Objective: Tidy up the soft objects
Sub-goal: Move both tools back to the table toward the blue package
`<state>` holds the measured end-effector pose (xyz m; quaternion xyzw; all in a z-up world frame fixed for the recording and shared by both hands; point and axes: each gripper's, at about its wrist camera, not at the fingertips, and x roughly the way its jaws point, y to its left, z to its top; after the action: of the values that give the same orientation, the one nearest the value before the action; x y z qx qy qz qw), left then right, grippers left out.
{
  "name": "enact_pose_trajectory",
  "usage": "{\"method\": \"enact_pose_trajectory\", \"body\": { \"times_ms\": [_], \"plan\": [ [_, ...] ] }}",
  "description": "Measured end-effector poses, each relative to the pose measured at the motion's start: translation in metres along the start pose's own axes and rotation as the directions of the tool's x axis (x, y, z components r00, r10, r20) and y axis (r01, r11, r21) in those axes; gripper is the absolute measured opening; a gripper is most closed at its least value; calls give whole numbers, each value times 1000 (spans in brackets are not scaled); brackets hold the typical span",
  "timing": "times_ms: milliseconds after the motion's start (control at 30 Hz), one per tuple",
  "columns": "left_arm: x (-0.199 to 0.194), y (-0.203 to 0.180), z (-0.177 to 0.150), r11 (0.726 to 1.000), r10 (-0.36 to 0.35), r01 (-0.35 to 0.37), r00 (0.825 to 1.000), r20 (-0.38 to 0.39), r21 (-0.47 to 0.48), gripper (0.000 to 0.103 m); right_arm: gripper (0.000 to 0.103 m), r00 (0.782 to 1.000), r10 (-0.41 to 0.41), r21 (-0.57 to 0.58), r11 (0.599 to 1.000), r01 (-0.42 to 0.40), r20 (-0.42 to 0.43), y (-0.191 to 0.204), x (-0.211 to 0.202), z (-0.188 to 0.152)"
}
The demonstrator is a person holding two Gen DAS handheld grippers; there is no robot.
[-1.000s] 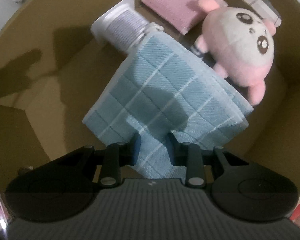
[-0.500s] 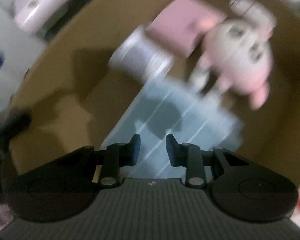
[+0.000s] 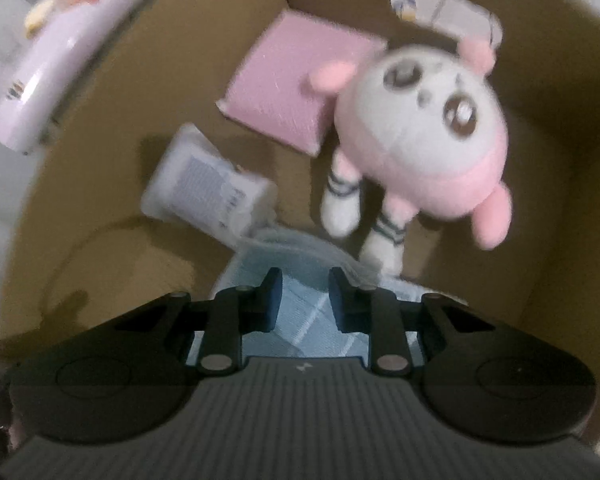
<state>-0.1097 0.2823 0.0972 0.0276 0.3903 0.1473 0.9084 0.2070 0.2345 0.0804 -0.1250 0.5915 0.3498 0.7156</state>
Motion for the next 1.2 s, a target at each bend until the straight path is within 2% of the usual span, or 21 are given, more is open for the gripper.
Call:
{"method": "enact_pose_trajectory", "body": {
  "times_ms": [100,233,333,367,433,467,533,600,667,700,767,900,1067,1133,1200],
  "plan": [
    [-12,-3,2,1000,19,-19,1000,16,13,84,26,998,4,-60,998,0,56,-1,-37,-3],
    [-32,-12,8,999,26,-27,999,42,27,84,27,992,61,-80,995,-52,113,-20,-92,-17],
    [-48,-26,13,999,19,-22,997,73,42,84,30,973,109,-92,992,-92,202,-41,-150,-51],
    [-54,-32,15,999,13,-17,996,84,47,84,32,964,120,-88,991,-102,238,-44,-172,-77],
    [-66,-46,19,998,-11,5,994,106,65,84,33,944,141,-85,989,-120,299,-62,-200,-105],
    [-72,-55,21,997,-23,14,993,118,75,84,35,929,145,-78,989,-125,341,-56,-213,-128],
    [-82,-72,25,995,-51,37,988,144,97,84,39,900,133,-57,991,-120,415,-72,-227,-170],
    [-93,-94,27,990,-90,69,981,171,124,84,42,867,91,-26,996,-90,490,-97,-244,-206],
    [-99,-115,29,984,-130,103,973,190,145,84,42,833,32,19,998,-52,553,-119,-244,-240],
    [-101,-126,29,981,-147,118,969,201,153,84,42,809,7,47,998,-42,588,-132,-248,-260],
    [-103,-152,26,975,-164,123,961,223,186,84,42,769,-35,97,995,-35,638,-154,-243,-297],
    [-101,-207,21,952,-191,116,949,252,283,83,42,726,-109,225,972,-64,679,-202,-218,-358],
    [-95,-275,31,908,-301,195,919,255,370,82,42,673,-255,363,932,-22,695,-264,-199,-385],
    [-87,-300,38,890,-342,228,907,246,396,79,43,642,-268,375,926,-34,719,-285,-195,-385],
    [-74,-327,46,873,-367,245,899,238,421,74,43,605,-310,381,924,12,733,-301,-193,-381]
  ]
}}
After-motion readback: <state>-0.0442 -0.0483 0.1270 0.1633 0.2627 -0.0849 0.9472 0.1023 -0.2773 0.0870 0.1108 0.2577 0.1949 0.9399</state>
